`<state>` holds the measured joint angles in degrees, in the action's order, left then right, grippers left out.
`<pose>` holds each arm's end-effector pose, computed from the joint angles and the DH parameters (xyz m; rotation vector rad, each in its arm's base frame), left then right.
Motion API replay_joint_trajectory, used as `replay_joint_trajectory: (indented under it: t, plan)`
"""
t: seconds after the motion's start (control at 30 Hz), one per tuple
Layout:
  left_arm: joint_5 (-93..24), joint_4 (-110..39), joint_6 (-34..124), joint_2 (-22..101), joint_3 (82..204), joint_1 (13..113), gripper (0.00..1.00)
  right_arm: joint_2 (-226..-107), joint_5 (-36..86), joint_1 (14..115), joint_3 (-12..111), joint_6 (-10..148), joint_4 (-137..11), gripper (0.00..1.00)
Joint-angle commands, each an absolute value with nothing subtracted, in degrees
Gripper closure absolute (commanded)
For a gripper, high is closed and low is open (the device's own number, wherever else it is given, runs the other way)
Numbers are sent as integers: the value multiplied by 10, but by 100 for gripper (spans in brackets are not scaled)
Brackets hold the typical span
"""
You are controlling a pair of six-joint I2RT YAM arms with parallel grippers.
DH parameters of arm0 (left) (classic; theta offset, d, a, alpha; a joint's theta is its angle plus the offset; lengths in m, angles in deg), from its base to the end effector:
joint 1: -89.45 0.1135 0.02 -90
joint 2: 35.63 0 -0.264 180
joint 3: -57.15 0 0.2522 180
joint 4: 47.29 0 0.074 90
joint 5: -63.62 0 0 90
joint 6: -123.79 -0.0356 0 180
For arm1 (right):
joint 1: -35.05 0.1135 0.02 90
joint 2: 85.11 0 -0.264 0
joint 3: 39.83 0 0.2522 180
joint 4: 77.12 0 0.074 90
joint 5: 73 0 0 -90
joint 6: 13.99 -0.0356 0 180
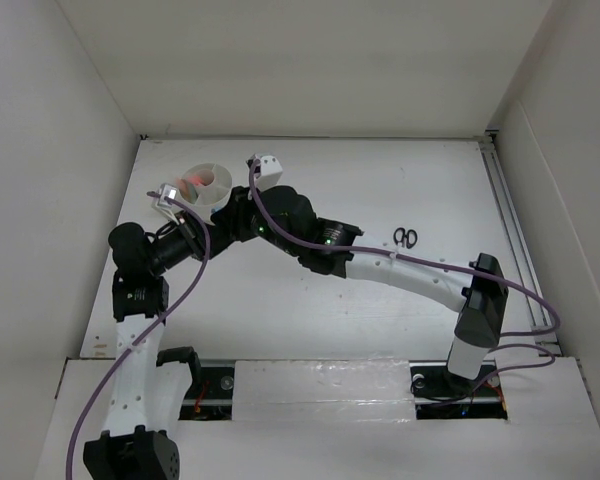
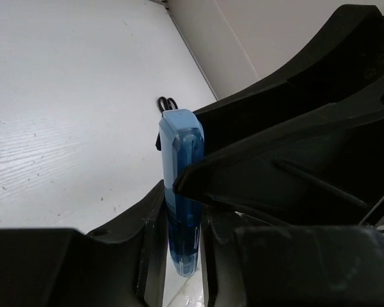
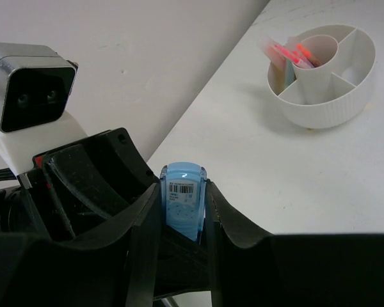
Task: Sort the stationery into containers
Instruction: Pick up the pen from the center of the board.
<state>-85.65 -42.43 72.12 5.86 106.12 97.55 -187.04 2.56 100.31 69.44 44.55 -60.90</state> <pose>0.1671 -0.0071 0.3254 0.2206 1.6625 -1.1847 0.1888 0.3885 0.3873 -0.3408 1.8015 1.0125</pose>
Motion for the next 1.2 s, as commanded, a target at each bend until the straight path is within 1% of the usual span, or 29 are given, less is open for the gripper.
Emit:
replay_joint_trajectory:
  t: [0.0,0.03,0.17,0.23,0.33,0.43,0.47,0.53,0.57,0.63,0.67,0.7,0.73,0.8,0.83,0.87,0.93,0.97,1.1,1.17]
  plan:
    - [-803,-421,705,59,1088,983,84,-1862,38,1017,690,448,-627,100]
    - [-797,-421,705,59,1088,983,87,-1862,38,1017,690,448,-627,100]
    - [-786,-416,700,49,1088,983,87,-1862,38,1017,685,459,-627,100]
    - [-775,-411,700,49,1088,983,85,-1862,38,1022,680,459,-627,100]
    - [-775,-411,700,49,1088,983,79,-1862,22,1028,680,470,-613,100]
    - [-770,-406,700,49,1088,983,79,-1862,10,1033,674,481,-599,100]
    - [-765,-406,700,49,1088,983,82,-1862,10,1033,674,481,-592,100]
    - [-765,-406,700,49,1088,983,97,-1862,10,1039,668,487,-591,100]
    - [-760,-406,700,49,1088,983,100,-1862,10,1039,668,487,-586,100]
    - [-752,-399,695,49,1093,983,100,-1862,5,1039,663,487,-586,100]
    - [-752,-392,695,49,1093,983,98,-1862,5,1039,663,493,-579,100]
    - [-752,-392,695,49,1093,983,92,-1862,0,1044,663,493,-574,100]
    - [-752,-392,695,49,1093,983,76,-1862,0,1044,663,493,-574,100]
    - [-752,-392,695,49,1093,983,62,-1862,-9,1049,663,499,-567,100]
    - [-752,-392,690,49,1093,983,57,-1862,-16,1049,663,505,-559,100]
    - [-752,-392,690,49,1093,983,47,-1862,-16,1049,663,511,-559,100]
    - [-752,-392,690,49,1093,983,38,-1862,-28,1049,663,517,-542,100]
    - [-752,-392,690,49,1093,983,36,-1862,-28,1049,663,517,-542,100]
    - [-752,-392,690,49,1093,983,36,-1862,-34,1049,658,522,-537,100]
    - [-758,-392,690,49,1093,983,40,-1862,-23,1049,652,522,-537,100]
